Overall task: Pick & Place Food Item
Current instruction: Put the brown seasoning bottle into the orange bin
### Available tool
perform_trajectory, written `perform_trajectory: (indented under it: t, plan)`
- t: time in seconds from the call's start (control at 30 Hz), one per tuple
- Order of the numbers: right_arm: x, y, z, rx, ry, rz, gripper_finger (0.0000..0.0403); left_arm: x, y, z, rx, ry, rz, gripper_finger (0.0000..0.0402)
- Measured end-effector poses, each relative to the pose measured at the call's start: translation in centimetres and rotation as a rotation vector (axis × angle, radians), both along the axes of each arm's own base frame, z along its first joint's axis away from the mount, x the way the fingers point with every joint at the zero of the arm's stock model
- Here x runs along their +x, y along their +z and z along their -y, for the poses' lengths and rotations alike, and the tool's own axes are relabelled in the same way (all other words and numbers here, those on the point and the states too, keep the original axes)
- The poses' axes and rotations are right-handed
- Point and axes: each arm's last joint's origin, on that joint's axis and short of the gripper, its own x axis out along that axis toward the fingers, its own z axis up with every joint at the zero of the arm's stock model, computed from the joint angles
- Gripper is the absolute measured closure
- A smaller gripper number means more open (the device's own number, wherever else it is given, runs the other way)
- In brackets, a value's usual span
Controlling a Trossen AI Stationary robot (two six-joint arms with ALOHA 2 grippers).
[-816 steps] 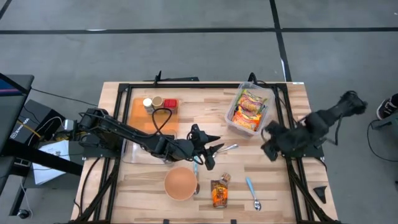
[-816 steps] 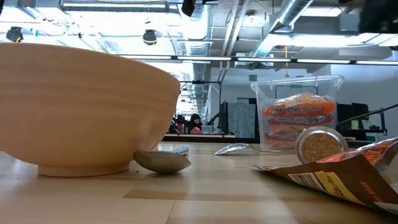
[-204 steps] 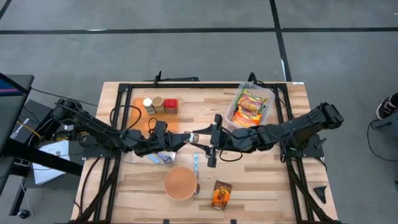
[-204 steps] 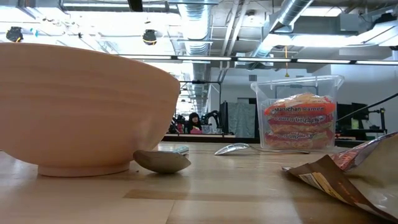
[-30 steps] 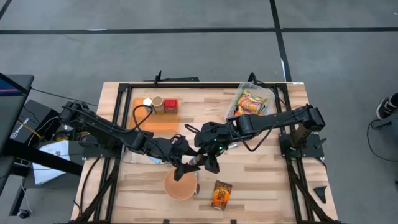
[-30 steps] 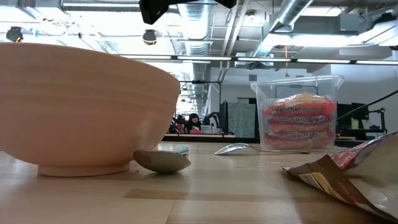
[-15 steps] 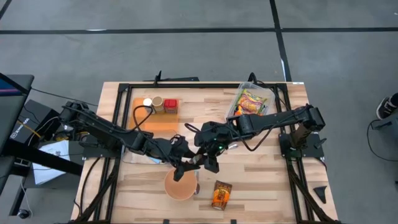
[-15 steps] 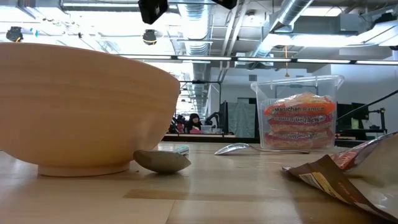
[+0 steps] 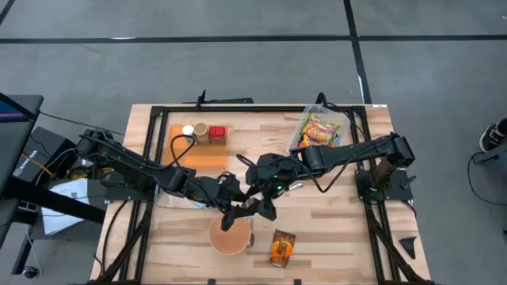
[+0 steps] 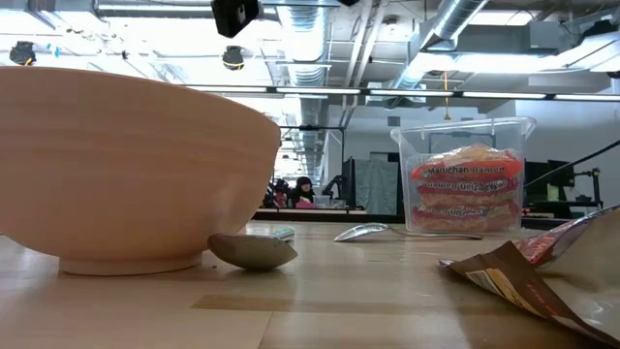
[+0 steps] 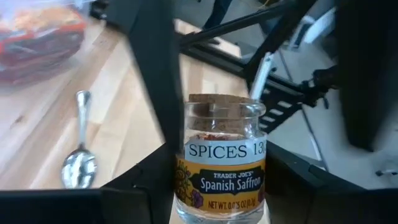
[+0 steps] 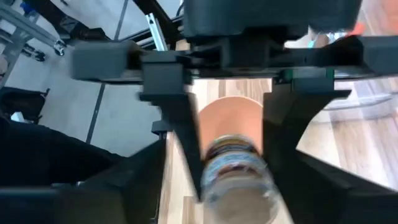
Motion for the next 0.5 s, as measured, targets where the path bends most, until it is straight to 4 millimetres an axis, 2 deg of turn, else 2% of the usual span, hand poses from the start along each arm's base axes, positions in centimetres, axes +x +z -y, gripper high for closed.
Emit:
perform_trajectory:
  t: [0.1,0.2,0.33,0.5]
  plan:
    - [-0.3,0.3,0.0,0.021,-0.018,-0.006,0.0074,0.0,0.0,0.0,0.003,0.006,-0.001,0.022]
    - [-0.6,0.7,0.1,0.045,-0.038,-0.014,0.0047,-0.1,-0.1,0.0,0.008,0.006,-0.013,0.022]
    - [-2.0,1.8,-0.1,0.058,-0.057,-0.022,0.0047,-0.1,-0.1,-0.1,0.022,0.035,-0.008,0.022]
    - [-4.7,3.3,-1.4,-0.041,-0.126,-0.032,0.0073,-0.3,0.9,-0.7,0.01,0.142,0.062,0.022]
